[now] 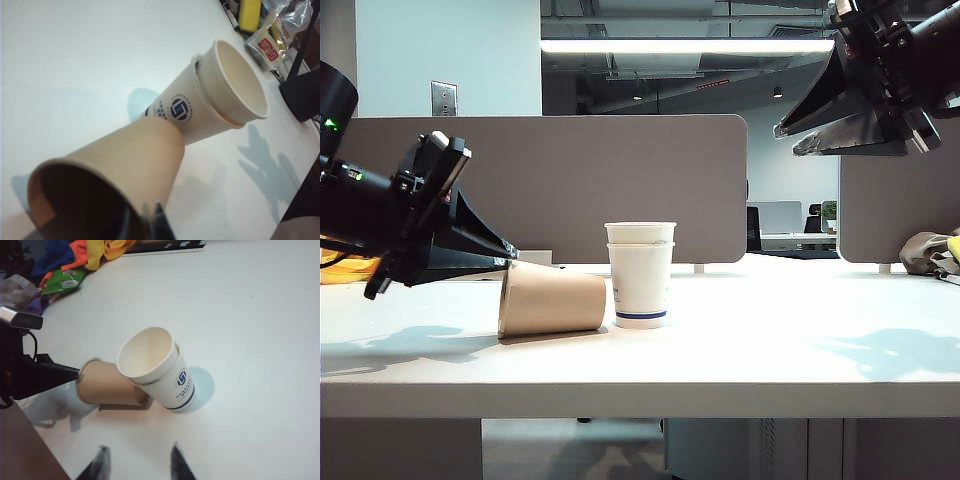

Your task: Pick up all the paper cups on the table one by one and stack them together.

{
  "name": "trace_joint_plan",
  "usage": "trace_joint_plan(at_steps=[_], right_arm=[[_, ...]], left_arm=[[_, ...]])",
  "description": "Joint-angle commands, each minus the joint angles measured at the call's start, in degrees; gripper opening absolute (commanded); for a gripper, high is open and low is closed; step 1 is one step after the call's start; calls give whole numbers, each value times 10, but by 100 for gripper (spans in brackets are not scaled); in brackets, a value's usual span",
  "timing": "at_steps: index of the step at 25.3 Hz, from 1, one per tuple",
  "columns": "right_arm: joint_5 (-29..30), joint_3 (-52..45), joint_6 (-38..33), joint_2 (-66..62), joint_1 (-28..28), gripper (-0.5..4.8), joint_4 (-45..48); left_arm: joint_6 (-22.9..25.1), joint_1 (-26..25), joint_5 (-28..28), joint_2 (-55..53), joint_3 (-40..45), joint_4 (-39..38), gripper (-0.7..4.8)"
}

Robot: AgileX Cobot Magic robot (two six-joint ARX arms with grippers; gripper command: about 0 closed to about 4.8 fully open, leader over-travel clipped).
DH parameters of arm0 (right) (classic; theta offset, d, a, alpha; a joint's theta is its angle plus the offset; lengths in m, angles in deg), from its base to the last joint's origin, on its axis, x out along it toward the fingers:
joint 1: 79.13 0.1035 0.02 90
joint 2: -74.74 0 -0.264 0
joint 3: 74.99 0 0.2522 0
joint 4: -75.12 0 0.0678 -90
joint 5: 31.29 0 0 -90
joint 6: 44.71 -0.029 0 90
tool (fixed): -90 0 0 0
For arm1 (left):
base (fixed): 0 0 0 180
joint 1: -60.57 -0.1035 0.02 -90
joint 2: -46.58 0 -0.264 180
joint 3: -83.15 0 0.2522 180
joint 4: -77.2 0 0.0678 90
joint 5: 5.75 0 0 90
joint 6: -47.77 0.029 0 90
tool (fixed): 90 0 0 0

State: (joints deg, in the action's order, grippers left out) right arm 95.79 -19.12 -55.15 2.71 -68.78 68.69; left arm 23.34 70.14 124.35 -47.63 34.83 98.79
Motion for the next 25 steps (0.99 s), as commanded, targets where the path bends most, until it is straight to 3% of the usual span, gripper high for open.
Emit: trace_joint_plan(at_steps=[1, 4, 14, 20, 22, 25], right_arm=[[1, 2, 0, 3, 0, 156, 2], [1, 2, -1, 3, 0, 144, 2], [1, 2, 0, 3, 0, 144, 2], [1, 2, 0, 3, 0, 144, 2], [2, 2, 0, 3, 0, 144, 0], [6, 2, 0, 3, 0, 144, -2]], left_arm=[[-19, 0, 22, -26, -25, 5, 49], [-22, 1, 37, -40, -41, 5, 18], [-24, 1, 50, -40, -47, 4, -6], [-63, 0, 88, -15, -47, -2, -6], [-86, 0, 72, 43, -47, -27, -6], [-66, -2, 42, 144, -54, -123, -6]])
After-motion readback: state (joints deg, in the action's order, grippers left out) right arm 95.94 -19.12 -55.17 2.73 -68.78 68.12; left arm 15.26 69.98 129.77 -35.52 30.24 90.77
